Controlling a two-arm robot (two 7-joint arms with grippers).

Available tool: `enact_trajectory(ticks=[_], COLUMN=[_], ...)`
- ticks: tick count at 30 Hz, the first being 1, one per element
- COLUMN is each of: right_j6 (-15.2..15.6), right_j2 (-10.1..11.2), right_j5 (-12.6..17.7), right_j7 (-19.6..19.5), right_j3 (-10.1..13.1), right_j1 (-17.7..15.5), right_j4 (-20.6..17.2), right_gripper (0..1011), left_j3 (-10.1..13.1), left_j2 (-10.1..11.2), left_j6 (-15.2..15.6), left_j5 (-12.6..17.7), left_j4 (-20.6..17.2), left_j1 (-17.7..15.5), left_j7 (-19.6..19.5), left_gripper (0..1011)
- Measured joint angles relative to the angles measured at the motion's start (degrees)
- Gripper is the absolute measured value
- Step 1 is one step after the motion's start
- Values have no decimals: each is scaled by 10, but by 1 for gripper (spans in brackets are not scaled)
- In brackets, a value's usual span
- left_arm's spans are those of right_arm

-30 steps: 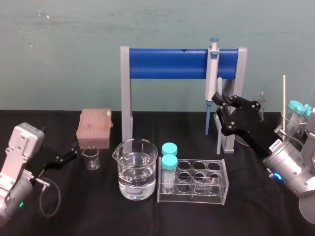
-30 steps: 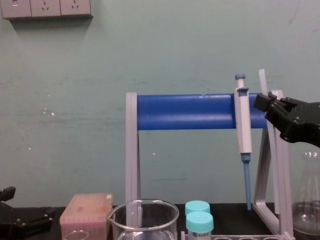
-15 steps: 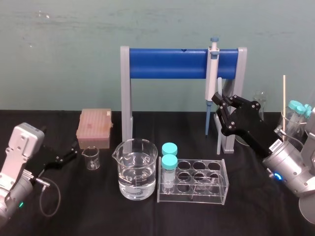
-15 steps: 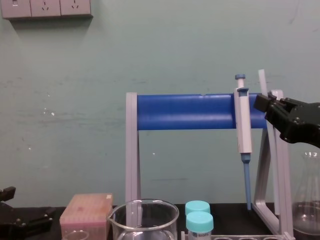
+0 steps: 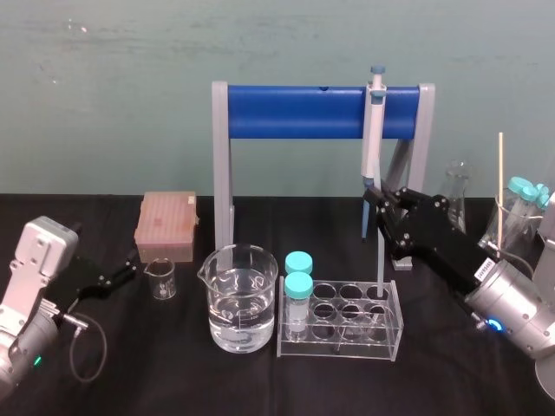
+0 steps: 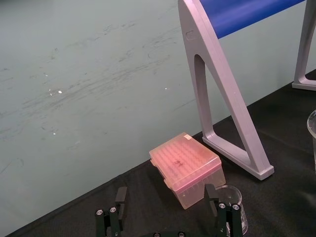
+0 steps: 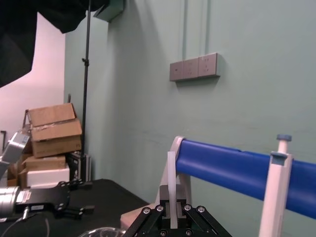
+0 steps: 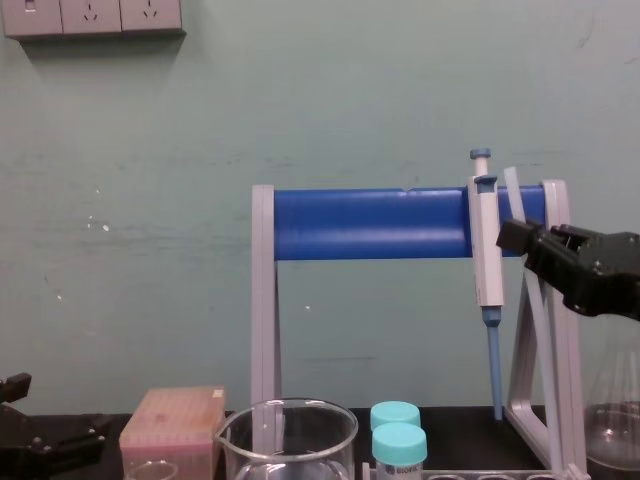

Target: Pick up the stirring rod with one hand, then place it down.

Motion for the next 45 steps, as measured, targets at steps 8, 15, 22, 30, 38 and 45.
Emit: enact_trajectory(ticks=[8,15,22,30,38,45], right_j6=[14,19,21,21,26,27], right_j2=[7,9,12,11,11,10], right_j5=[4,4,-6,-15,-16,-19], right_j7=[1,1,2,7,17,19], right_j3=[-6,-15,-24,-34,-42,-47], right_j1=[-3,0,7,16,22,27], right_j4=[-1,9,26,50,71,85], right_gripper=[67,67,67,67,67,67], left_j3=[0,0,0,0,0,0], left_j2=[0,0,0,0,0,0], left_j6=[0,0,0,0,0,0], left_j5=[0,0,0,0,0,0], left_j4=[0,0,0,0,0,0], left_j1=[0,0,0,0,0,0], left_j7=[0,0,0,0,0,0], left_gripper=[1000,1000,1000,1000,1000,1000])
